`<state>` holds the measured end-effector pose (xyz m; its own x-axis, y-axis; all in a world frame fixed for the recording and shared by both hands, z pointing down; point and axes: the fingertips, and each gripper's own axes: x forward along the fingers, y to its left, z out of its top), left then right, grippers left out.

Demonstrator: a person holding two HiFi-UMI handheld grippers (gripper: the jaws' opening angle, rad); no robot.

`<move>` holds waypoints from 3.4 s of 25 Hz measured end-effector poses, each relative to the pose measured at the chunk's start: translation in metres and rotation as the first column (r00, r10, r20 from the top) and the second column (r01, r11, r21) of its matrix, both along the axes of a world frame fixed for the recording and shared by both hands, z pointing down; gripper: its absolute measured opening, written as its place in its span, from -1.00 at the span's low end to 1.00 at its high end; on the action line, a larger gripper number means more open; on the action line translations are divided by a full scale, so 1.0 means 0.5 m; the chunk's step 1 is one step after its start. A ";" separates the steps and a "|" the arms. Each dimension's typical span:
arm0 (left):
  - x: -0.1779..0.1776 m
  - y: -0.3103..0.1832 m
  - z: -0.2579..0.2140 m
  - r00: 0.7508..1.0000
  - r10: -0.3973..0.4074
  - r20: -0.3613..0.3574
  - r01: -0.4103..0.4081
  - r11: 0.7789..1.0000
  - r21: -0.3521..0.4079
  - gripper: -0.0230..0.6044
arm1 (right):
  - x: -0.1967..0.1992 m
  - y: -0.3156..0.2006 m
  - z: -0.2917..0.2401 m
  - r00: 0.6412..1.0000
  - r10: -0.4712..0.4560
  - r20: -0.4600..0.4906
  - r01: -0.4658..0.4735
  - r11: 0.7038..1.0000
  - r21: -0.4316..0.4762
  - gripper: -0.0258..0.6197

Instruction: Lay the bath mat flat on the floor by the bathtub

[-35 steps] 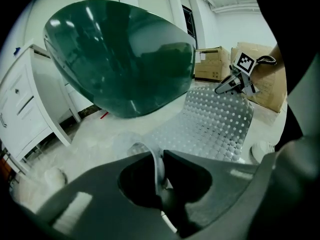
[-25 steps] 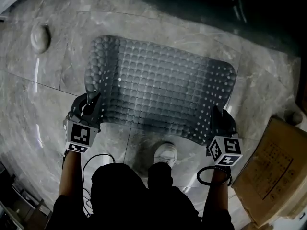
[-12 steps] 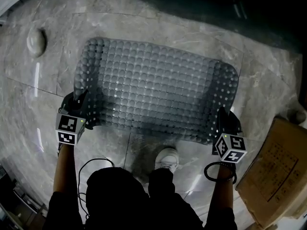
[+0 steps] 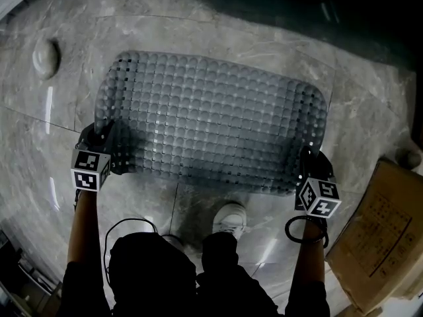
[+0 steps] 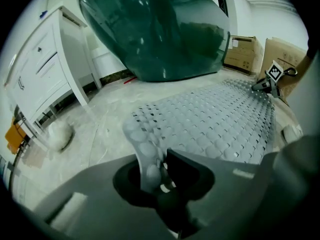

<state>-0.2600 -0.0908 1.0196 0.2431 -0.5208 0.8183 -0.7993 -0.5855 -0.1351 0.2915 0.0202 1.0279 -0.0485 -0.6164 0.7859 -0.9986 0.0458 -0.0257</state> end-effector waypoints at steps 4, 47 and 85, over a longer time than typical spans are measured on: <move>-0.020 -0.002 0.008 0.999 0.000 0.043 0.000 1.000 -0.010 -0.52 | 0.019 0.007 0.012 0.999 0.045 -0.023 -0.045 0.999 -0.017 -0.41; 0.061 -0.018 -0.094 0.978 -0.085 -0.189 0.124 0.971 0.207 -0.93 | -0.153 -0.081 -0.105 0.999 -0.026 0.037 0.018 0.979 0.202 -0.84; 0.335 -0.012 -0.833 0.955 0.095 -0.281 0.006 0.942 0.336 -0.93 | -0.221 -0.156 -0.890 0.995 -0.086 0.040 0.063 0.914 0.400 -0.85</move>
